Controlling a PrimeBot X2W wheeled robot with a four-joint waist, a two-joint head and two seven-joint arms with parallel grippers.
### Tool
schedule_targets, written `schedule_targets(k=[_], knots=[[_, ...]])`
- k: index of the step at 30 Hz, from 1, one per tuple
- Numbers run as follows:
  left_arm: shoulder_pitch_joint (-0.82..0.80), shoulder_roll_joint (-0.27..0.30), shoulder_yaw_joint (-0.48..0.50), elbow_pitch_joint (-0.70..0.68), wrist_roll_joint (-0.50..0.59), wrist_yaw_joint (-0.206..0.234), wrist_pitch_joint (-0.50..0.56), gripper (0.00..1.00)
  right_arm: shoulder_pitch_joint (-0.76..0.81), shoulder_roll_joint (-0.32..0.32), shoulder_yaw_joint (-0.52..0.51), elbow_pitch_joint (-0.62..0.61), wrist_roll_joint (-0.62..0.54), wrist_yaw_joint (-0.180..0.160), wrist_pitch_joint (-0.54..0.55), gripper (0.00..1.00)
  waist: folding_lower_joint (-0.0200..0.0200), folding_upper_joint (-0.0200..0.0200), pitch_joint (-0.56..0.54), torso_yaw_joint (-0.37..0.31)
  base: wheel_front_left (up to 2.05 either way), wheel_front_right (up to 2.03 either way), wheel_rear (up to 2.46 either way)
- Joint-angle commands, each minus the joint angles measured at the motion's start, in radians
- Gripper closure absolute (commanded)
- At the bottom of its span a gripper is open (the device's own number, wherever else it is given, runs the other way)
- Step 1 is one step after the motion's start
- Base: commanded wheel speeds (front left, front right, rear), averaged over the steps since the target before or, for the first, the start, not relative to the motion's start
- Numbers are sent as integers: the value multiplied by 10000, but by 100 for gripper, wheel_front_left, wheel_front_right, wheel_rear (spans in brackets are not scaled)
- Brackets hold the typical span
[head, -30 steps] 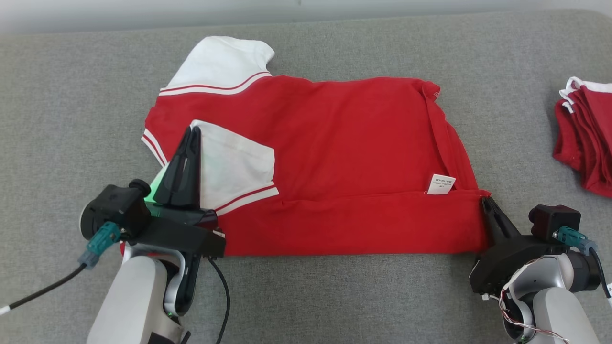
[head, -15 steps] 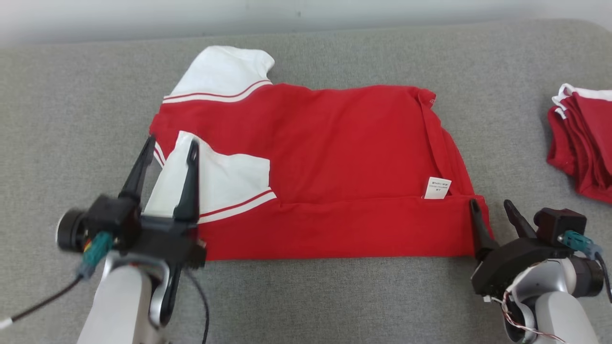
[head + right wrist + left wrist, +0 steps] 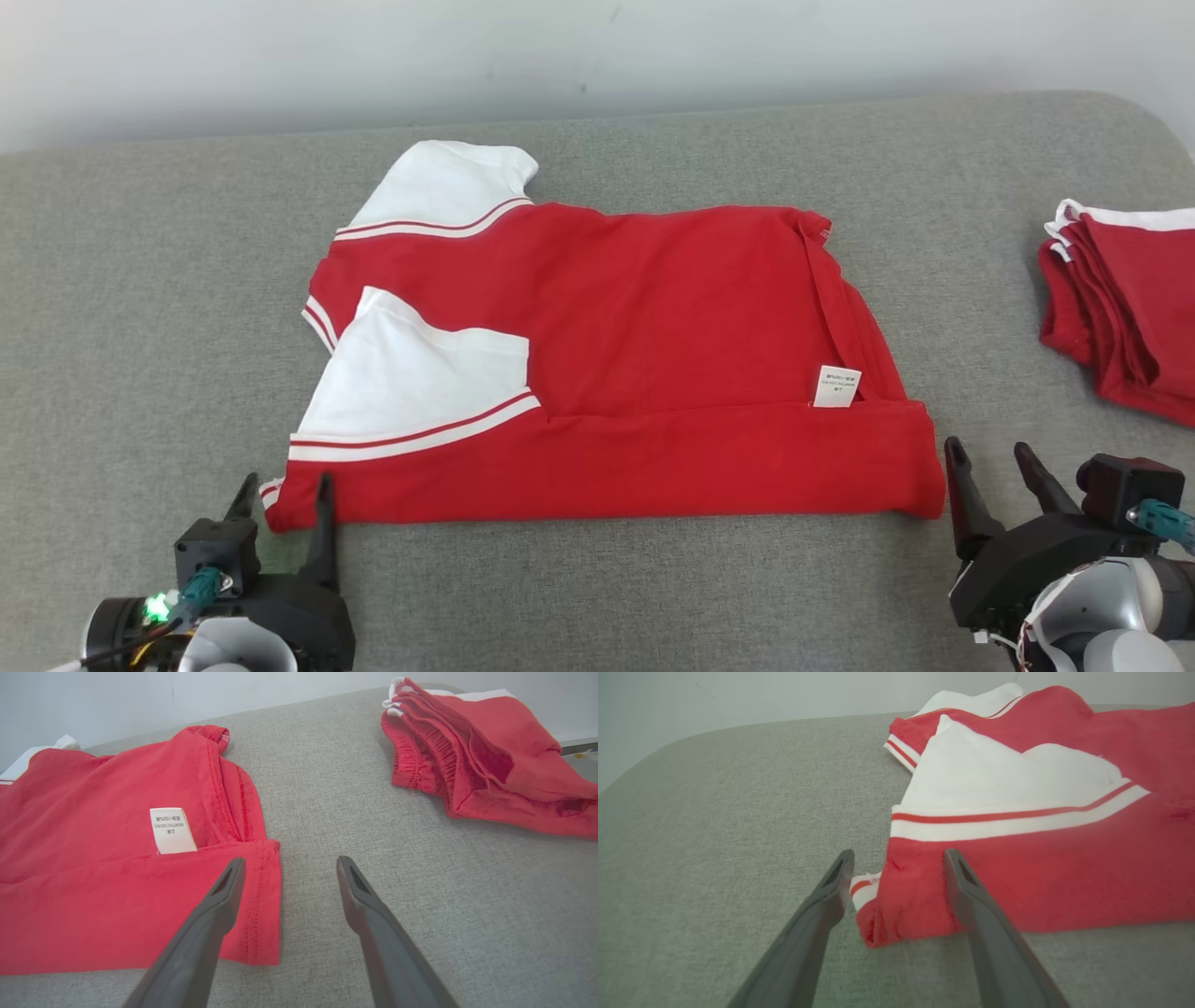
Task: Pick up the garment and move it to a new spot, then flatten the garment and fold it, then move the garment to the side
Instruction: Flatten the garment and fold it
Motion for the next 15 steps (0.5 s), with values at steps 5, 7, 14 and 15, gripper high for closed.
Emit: schedule_targets(k=[5, 7, 14, 15], knots=[[-51, -158, 326, 400, -279, 709, 679, 0, 165, 76, 148, -221, 13, 7, 200, 0, 1, 1, -16, -101, 0, 0, 0], [-46, -216, 382, 450, -339, 849, 970, 0, 193, 92, 196, -266, -40, 7, 253, 0, 1, 1, -21, -135, 0, 0, 0], [56, -316, 301, 449, -657, 691, 1606, 100, 197, 111, 293, -207, -76, 7, 530, 0, 1, 1, 17, -198, 0, 0, 0], [94, -327, 303, 433, -729, 647, 1657, 100, 172, 113, 294, -195, -106, 7, 567, 0, 1, 1, 25, -204, 0, 0, 0]])
